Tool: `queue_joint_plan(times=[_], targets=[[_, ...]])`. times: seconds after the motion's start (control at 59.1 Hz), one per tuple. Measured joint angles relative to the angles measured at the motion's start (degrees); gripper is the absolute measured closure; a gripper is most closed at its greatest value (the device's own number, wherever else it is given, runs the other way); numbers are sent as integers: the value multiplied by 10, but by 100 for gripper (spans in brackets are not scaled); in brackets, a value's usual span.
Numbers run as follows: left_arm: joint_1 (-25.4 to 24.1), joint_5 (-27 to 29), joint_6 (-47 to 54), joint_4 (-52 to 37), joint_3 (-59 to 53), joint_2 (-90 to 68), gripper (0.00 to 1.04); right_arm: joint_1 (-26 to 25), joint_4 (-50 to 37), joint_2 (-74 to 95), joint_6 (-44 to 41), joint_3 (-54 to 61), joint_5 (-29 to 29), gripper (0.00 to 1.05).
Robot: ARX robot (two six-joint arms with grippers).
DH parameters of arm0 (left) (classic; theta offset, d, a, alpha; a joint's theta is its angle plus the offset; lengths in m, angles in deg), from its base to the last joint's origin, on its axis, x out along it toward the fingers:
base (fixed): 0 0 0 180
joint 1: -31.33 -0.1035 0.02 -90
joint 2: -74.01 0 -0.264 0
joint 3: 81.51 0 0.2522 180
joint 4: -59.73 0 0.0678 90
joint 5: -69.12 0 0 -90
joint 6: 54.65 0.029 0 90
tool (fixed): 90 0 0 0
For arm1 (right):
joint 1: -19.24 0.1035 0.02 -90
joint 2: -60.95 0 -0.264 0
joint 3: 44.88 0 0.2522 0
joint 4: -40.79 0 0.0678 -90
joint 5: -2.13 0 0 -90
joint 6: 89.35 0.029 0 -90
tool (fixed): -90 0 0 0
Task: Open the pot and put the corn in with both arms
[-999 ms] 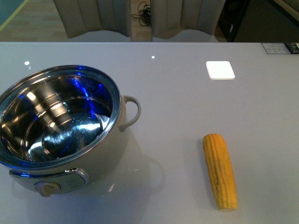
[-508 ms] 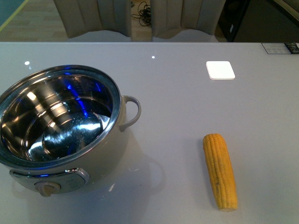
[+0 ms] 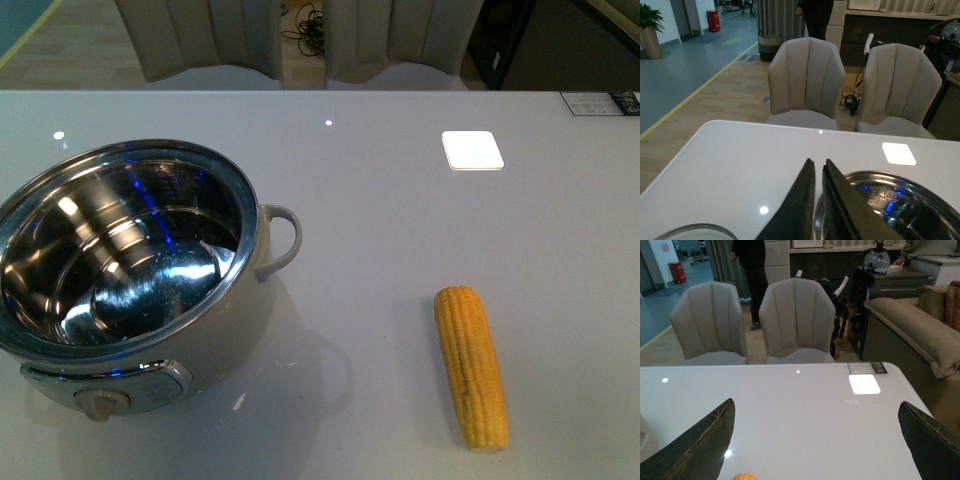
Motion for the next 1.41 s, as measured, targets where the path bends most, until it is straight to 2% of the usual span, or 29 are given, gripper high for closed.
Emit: queue_joint_plan(times=[0.034,0.271,0.542,0.61,0.677,1.304,1.406], targets=[[16,16,0,23,-4,29,101,0,0,0,0,0,0,9],[85,82,2,136,-18,162,101,0,0,0,0,0,0,9],[132,126,2,231,-19,266,101,0,0,0,0,0,0,9],[171,181,2,256,-19,290,101,0,0,0,0,0,0,9],[195,186,2,273,-19,311,101,0,0,0,0,0,0,9],[200,192,2,395,-19,433,101,0,0,0,0,0,0,9],[200,192,2,487,-19,511,101,0,0,0,0,0,0,9]])
